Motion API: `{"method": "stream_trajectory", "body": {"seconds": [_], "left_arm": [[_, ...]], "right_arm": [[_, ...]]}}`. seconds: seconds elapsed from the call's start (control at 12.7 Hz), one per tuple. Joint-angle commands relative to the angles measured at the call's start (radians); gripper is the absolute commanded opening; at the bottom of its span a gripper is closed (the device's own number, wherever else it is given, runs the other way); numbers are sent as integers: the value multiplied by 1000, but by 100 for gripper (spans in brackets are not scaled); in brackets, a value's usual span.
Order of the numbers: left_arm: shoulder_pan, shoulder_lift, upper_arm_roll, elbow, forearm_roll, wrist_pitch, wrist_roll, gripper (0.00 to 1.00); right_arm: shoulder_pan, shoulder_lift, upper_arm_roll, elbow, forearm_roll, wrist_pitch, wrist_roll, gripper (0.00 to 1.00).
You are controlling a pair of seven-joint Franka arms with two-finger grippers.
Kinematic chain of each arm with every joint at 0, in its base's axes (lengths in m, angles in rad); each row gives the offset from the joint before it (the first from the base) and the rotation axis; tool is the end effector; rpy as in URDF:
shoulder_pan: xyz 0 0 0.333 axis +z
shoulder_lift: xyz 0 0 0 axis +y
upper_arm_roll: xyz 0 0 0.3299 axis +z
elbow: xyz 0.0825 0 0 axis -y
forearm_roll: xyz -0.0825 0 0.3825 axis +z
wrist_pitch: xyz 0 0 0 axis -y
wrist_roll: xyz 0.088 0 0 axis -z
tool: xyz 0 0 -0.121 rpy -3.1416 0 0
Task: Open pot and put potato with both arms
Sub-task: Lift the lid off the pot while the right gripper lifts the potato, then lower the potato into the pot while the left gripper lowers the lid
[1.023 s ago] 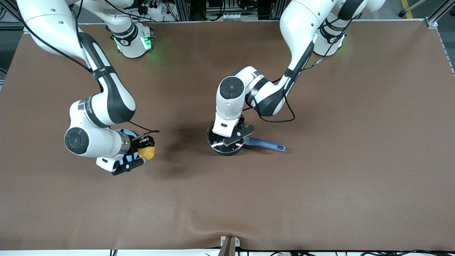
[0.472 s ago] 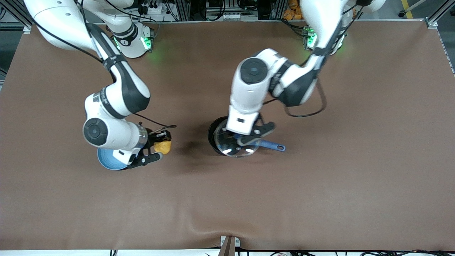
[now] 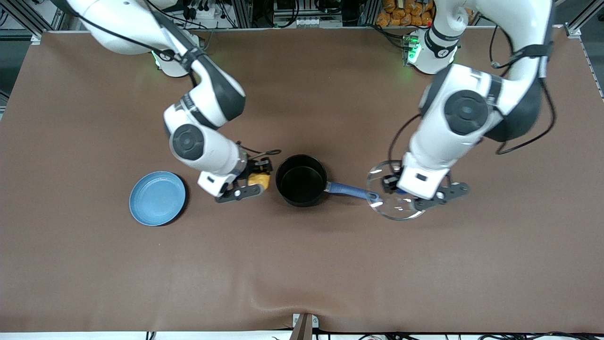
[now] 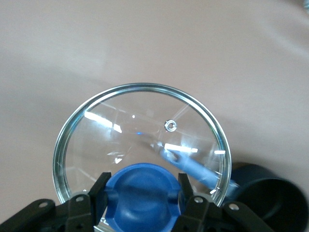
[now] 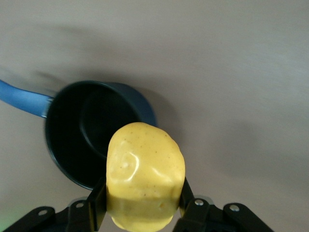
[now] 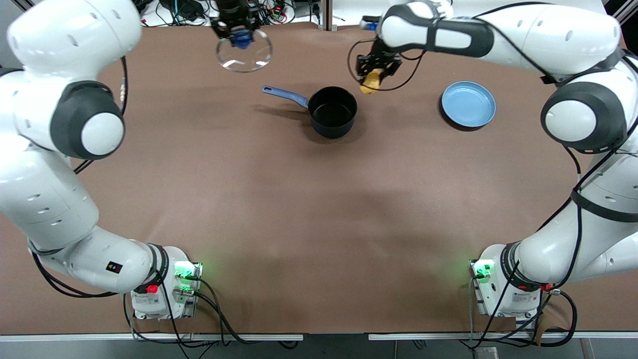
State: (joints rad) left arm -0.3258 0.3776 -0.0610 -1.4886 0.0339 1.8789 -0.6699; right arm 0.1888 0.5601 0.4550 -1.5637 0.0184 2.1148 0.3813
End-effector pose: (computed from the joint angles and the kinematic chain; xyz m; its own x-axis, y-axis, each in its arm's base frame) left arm 0.6309 -0.2476 0.4573 0.9616 0.2739 0.0167 0.2739 -0.9618 0.0005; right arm 0.5871 0.3828 0.3490 0.9794 0.1926 -0.0604 0.1726 -0.9543 -0.2441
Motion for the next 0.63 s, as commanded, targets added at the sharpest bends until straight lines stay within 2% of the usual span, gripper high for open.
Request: {"method": "stream_trajectory", "body": {"seconds": [0.0, 0.24, 0.39, 0.55], "left_arm": [[80, -75, -17, -126, 3, 8, 133, 0], [152, -83, -17, -208, 1, 44, 208, 0], [178, -82, -17, -280, 1, 116, 239, 0], [234, -75, -19, -376, 1, 245, 289, 0]], "right_arm": [[82, 47, -9, 7, -72, 92, 85, 11], [152, 116, -9, 7, -217, 161, 259, 8], [181, 142, -9, 5, -232, 221, 292, 7], [187, 175, -16, 7, -259, 264, 291, 7]]}}
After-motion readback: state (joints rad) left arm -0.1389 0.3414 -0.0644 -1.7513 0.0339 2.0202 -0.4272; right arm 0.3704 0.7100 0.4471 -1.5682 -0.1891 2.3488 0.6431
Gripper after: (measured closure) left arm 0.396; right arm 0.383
